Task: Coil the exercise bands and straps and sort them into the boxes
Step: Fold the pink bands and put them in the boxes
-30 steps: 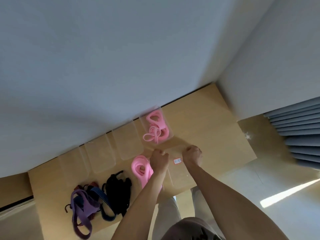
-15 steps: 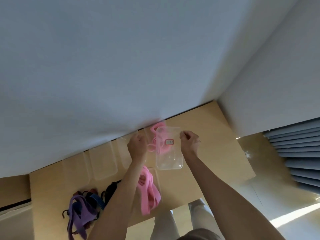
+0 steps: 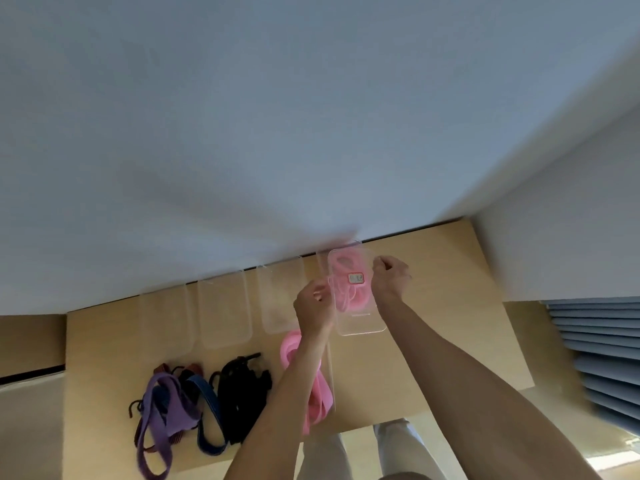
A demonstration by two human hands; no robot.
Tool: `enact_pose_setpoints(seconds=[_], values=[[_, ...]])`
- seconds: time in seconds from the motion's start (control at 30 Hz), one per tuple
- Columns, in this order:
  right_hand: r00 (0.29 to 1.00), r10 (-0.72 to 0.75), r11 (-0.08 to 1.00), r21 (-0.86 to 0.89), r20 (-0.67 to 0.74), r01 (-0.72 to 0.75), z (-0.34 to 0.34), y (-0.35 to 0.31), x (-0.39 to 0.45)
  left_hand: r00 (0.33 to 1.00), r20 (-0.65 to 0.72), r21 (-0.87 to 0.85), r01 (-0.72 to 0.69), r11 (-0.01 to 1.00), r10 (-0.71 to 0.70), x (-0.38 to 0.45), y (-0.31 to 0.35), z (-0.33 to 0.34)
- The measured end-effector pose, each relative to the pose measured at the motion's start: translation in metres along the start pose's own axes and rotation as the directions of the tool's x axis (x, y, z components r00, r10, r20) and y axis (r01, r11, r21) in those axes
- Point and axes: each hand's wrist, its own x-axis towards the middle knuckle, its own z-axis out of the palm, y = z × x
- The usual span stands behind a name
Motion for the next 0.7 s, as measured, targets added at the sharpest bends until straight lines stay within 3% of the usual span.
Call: enact_pose_setpoints(seconds=[0.17,0.33,0.4,0.53,0.63,0.7], values=[[0.998,0.003,0.999,0.038,-0.065,0.000,0.005,0.005,0.003,0.986,0.069,-0.036,-0.147,0.988,0.149,0.011,0.005,-0.003],[0.996,-0.051,0.999,0.007,-0.079,0.052,0.018,-0.006,0.011,0.986,0.161,0.118,-0.065,0.991,0.046,0.021,0.009,-0.002],[0.994,-0.073,0.997,-0.016,-0.085,0.072,0.022,-0.010,0.015,0.978,0.166,0.099,-0.142,0.985,0.125,0.022,0.007,-0.002],[0.990,-0.104,0.994,-0.043,-0.097,0.100,0.031,-0.011,0.026,0.958,0.042,0.185,-0.286,0.940,0.283,0.026,0.002,0.009],[0.993,-0.101,0.992,-0.086,-0.055,0.096,0.037,-0.006,0.029,0.973,-0.086,0.247,-0.187,0.951,0.213,0.029,-0.001,0.017],[0.993,-0.106,0.993,-0.065,-0.042,0.104,0.040,-0.001,0.029,0.981,-0.091,0.181,-0.154,0.971,0.172,0.031,-0.004,0.019]])
